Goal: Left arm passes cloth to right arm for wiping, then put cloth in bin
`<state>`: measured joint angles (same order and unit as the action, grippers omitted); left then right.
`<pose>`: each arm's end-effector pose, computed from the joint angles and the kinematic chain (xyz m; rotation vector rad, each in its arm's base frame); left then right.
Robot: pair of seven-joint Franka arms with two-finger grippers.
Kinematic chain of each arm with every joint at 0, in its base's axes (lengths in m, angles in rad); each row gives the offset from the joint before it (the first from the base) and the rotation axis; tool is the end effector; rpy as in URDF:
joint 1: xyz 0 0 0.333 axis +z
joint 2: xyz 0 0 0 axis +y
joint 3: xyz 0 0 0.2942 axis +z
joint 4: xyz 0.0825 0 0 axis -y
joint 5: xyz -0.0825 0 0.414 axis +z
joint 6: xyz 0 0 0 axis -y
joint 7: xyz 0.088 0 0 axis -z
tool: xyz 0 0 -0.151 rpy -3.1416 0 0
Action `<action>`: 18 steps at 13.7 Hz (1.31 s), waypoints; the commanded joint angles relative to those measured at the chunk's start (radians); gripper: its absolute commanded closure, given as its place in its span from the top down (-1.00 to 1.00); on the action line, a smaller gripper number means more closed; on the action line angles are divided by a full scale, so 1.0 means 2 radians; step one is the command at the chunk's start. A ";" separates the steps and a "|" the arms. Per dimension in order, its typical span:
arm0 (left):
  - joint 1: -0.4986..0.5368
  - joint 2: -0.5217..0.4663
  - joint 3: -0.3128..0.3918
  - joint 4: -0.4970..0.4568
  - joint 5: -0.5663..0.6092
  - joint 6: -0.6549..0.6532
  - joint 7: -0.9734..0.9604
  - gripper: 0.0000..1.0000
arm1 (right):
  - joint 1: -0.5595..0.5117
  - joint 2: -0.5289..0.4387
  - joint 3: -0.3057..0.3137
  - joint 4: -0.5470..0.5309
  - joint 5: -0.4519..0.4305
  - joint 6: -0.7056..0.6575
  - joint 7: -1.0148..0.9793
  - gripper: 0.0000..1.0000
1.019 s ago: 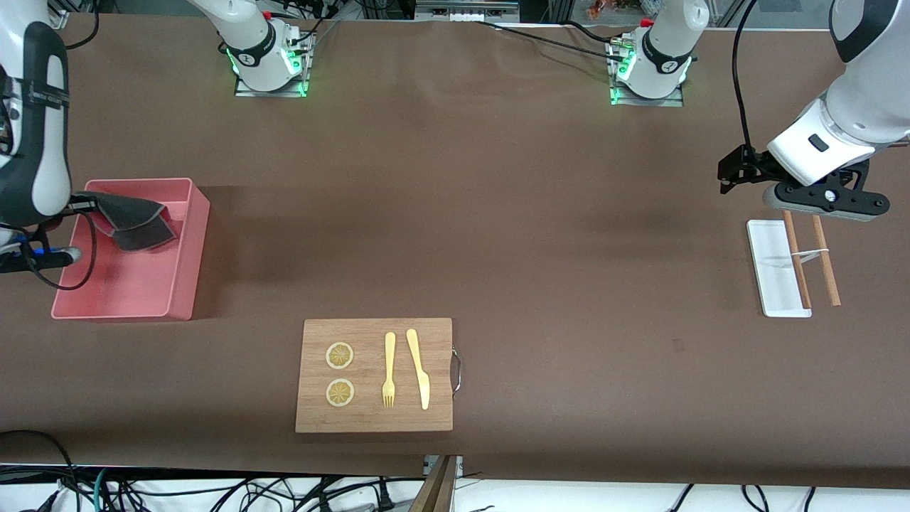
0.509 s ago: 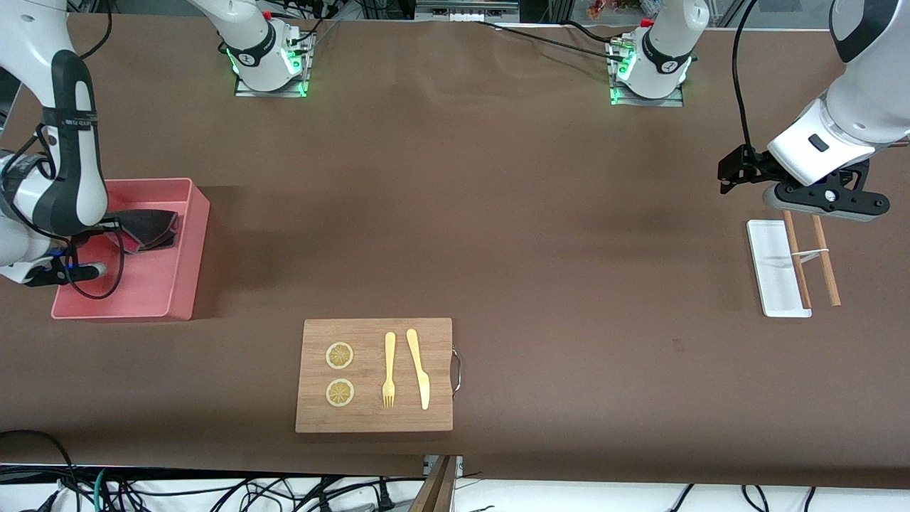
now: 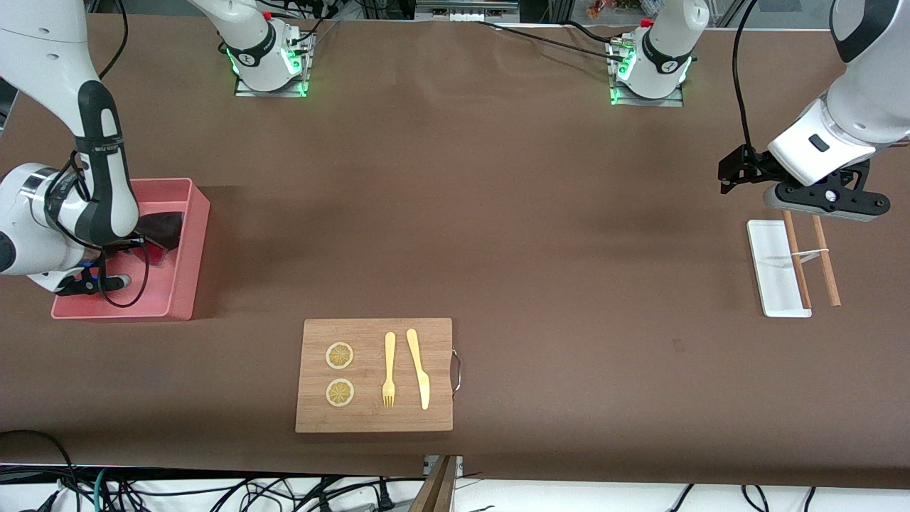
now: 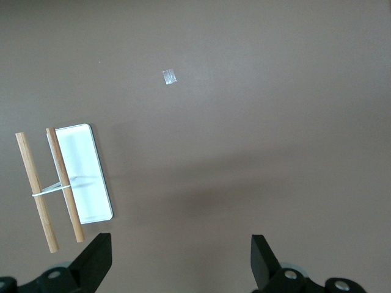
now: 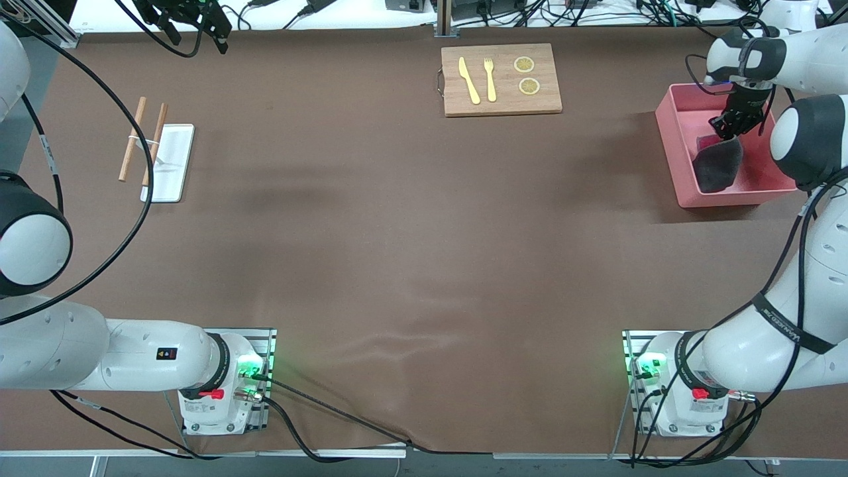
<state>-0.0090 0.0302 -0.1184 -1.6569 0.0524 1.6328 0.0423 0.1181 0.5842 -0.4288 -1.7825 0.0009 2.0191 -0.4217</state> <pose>0.5880 -0.0670 0.5032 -3.0779 0.2691 0.0803 0.5905 -0.1918 0.1541 2.9688 0.2071 -0.5446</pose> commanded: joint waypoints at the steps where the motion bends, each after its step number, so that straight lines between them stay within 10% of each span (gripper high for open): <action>1: 0.001 0.002 0.000 0.010 0.002 -0.009 -0.001 1.00 | -0.002 -0.014 -0.001 0.000 0.016 0.005 -0.007 0.99; 5: 0.000 0.002 0.000 0.010 0.002 -0.009 -0.001 1.00 | -0.002 -0.073 0.000 0.021 0.023 -0.041 -0.008 1.00; 10: 0.001 0.002 0.000 0.009 0.002 -0.009 -0.001 1.00 | 0.002 -0.099 0.013 0.181 0.024 -0.282 0.001 1.00; 18: 0.001 0.002 0.000 0.009 0.002 -0.009 0.000 1.00 | -0.001 -0.187 0.118 0.223 0.016 -0.371 0.087 1.00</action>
<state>-0.0086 0.0302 -0.1182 -1.6565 0.0524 1.6326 0.0423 0.1332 0.2757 -0.2406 -1.3225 0.0362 1.3168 -0.3446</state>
